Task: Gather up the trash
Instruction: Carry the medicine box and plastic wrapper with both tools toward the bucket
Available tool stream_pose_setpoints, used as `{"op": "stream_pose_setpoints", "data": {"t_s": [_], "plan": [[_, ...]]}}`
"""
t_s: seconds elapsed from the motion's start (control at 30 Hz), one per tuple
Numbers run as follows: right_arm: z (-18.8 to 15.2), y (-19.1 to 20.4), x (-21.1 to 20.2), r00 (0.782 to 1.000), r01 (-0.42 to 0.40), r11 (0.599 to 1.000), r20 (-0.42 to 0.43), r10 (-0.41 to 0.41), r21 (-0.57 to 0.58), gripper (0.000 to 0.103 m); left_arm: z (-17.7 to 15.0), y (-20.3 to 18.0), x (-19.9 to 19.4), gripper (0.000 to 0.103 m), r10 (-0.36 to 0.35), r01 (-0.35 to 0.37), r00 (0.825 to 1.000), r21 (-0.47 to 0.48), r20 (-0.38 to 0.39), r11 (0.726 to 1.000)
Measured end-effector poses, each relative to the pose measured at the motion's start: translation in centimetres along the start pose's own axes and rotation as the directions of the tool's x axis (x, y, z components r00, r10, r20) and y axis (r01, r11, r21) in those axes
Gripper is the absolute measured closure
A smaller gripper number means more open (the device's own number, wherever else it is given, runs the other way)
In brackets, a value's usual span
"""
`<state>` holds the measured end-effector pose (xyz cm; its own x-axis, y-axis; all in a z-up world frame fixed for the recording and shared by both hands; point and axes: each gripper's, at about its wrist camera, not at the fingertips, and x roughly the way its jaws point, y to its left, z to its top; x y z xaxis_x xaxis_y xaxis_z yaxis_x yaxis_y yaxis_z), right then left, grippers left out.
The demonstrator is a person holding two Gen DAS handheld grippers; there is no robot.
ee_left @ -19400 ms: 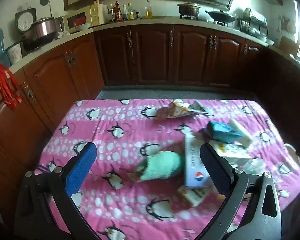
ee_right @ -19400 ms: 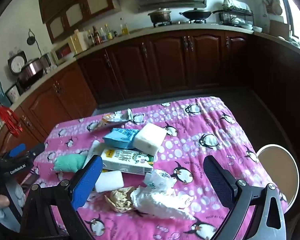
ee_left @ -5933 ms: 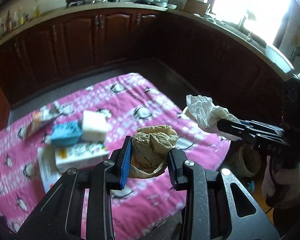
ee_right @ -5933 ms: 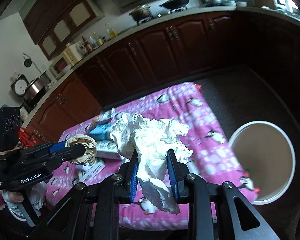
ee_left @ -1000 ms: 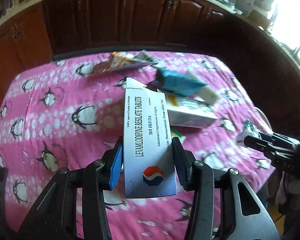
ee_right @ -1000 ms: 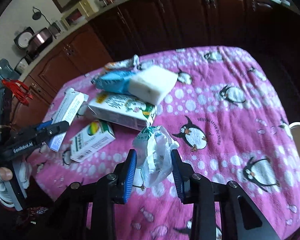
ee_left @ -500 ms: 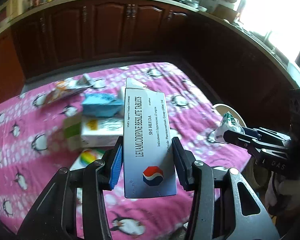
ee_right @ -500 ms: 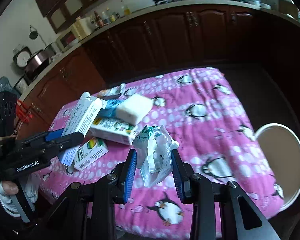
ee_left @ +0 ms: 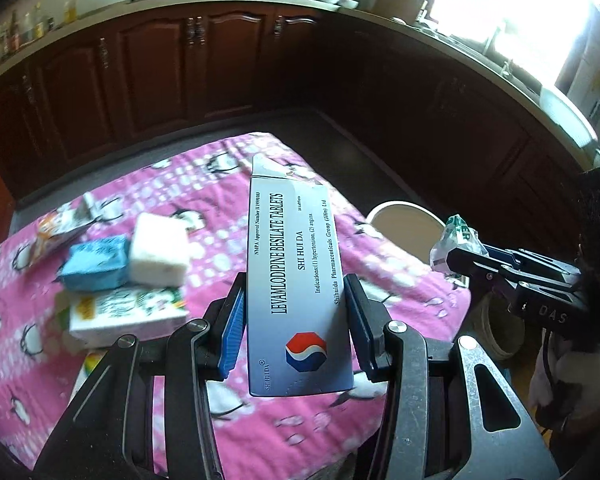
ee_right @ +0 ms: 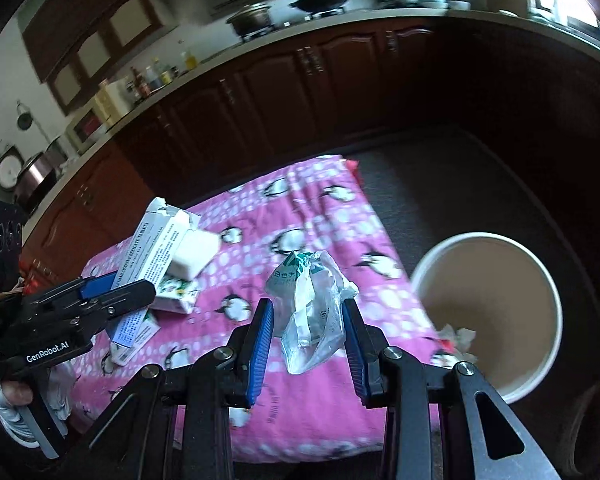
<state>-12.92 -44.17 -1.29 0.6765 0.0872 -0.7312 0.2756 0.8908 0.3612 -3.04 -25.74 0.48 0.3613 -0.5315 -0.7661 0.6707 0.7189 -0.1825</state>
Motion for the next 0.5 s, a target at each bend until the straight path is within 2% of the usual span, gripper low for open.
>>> {"op": "stream_pose_setpoints", "data": {"t_s": [0.5], "plan": [[-1.2,-8.7,-1.7,0.994,0.109,0.982,-0.006,-0.109,0.156,0.070,2.8,-6.7,4.7,0.059,-0.086,0.092,0.995,0.105,-0.053,0.990]]}}
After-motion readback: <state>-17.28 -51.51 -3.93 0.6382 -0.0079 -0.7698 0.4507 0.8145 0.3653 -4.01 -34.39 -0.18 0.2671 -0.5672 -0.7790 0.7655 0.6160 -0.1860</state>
